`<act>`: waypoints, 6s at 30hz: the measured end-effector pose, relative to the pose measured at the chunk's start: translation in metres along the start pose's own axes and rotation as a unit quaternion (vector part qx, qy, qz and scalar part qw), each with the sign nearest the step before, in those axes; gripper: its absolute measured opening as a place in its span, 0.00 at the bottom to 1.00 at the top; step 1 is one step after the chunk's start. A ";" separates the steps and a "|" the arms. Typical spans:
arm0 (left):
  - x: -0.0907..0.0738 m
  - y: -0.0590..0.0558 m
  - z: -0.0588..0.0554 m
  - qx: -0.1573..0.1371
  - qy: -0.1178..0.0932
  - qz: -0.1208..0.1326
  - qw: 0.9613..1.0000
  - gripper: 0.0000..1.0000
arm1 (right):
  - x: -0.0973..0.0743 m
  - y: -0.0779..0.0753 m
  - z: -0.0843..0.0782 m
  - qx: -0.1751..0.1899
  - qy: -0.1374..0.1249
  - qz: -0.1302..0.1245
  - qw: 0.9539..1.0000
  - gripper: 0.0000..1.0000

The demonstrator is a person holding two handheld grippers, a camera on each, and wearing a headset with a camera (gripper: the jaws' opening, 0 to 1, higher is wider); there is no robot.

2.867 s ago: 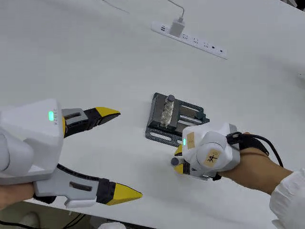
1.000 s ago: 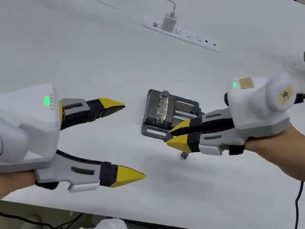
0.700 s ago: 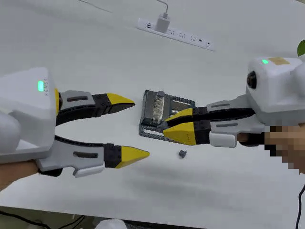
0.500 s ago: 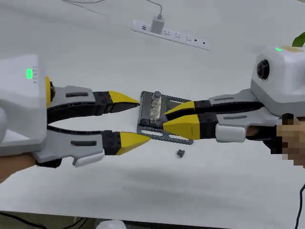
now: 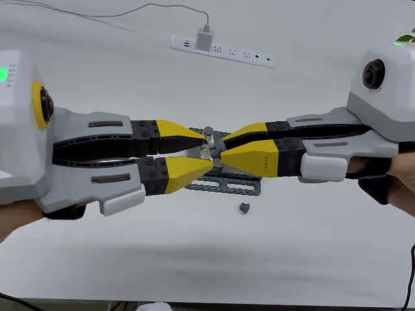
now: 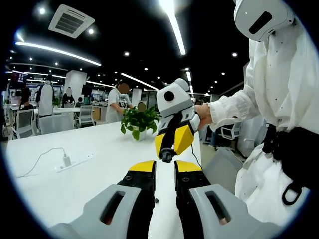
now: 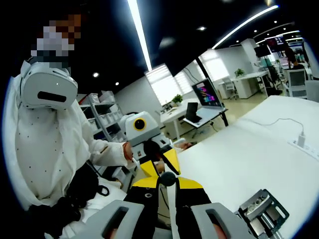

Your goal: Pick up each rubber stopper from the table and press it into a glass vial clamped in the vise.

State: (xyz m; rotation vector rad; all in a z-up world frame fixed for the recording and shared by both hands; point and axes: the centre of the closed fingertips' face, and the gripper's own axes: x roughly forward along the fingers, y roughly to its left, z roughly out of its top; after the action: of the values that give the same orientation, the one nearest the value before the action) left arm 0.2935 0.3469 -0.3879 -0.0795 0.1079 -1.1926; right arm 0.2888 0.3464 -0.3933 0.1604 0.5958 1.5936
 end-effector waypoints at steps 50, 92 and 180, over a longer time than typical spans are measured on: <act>0.004 -0.014 0.022 -0.008 -0.016 -0.037 0.999 0.03 | -0.009 0.019 0.016 -0.012 -0.041 0.011 0.999 0.08; 0.002 -0.005 0.003 -0.016 -0.010 -0.022 1.000 0.11 | -0.010 0.002 0.012 0.001 -0.019 -0.001 1.000 0.06; -0.024 0.047 -0.118 -0.047 0.062 0.073 0.994 0.92 | 0.016 -0.217 -0.112 -0.218 0.480 -0.141 0.838 0.06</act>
State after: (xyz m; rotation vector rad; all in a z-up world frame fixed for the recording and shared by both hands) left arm 0.3134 0.3855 -0.5098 -0.0799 0.2748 -1.0450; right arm 0.4288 0.3303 -0.5932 -1.0895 0.9333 1.3978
